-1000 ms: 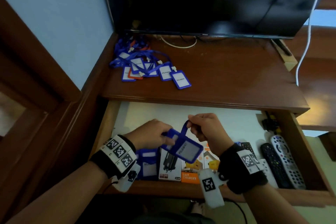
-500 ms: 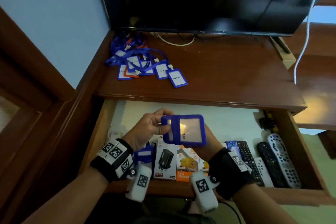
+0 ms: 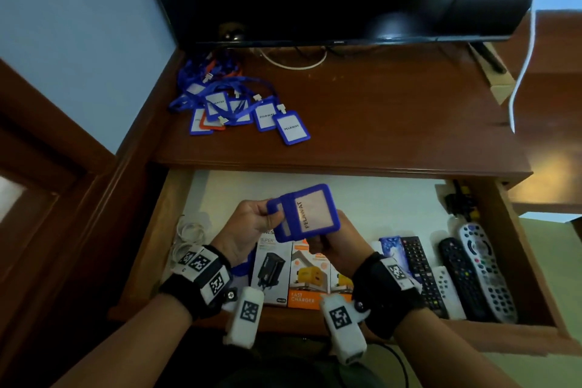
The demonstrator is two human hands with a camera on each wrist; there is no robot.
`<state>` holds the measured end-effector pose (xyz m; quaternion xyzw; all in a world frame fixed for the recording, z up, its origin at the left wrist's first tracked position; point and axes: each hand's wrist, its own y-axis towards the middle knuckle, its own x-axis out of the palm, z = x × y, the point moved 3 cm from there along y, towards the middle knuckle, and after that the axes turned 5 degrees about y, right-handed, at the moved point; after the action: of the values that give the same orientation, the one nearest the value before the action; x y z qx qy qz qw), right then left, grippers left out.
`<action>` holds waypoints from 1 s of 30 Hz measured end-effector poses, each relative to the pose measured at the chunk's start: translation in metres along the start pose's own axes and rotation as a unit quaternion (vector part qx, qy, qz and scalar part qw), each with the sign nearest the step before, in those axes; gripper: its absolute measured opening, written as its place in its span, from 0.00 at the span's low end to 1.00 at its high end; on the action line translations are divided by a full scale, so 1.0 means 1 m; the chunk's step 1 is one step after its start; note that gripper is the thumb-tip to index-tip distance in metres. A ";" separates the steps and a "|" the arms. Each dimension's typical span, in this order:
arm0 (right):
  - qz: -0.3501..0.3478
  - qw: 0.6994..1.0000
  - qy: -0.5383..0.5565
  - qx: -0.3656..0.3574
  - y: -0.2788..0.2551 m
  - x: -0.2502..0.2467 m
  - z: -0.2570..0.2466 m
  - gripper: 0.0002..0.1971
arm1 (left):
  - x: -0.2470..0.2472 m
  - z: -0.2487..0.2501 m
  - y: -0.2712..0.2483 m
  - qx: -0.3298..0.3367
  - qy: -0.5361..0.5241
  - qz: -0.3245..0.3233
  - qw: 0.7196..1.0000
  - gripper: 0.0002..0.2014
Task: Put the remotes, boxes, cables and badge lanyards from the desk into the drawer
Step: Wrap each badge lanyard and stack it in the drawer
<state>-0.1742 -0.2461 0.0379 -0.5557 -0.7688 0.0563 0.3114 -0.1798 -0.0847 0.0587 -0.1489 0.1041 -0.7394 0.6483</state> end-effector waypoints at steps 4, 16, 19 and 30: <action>0.001 0.998 -0.039 0.047 0.003 -0.016 0.012 0.15 | 0.000 -0.026 -0.009 -0.053 -0.037 0.107 0.992 0.08; 0.130 0.984 -0.122 -0.021 0.063 -0.047 -0.014 0.11 | -0.104 -0.065 -0.033 -0.194 0.206 0.285 0.916 0.07; 0.157 0.971 -0.167 -0.071 0.087 -0.040 -0.041 0.10 | -0.134 -0.068 -0.034 -0.184 0.393 0.224 0.873 0.06; 0.098 0.767 -0.633 -0.019 0.194 0.007 -0.060 0.39 | -0.164 -0.052 -0.012 -0.186 0.720 -0.003 0.668 0.06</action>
<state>0.0160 -0.1822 0.0051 -0.4720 -0.7338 0.4113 -0.2638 -0.1901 0.0775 0.0001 0.3124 0.6733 -0.5841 0.3284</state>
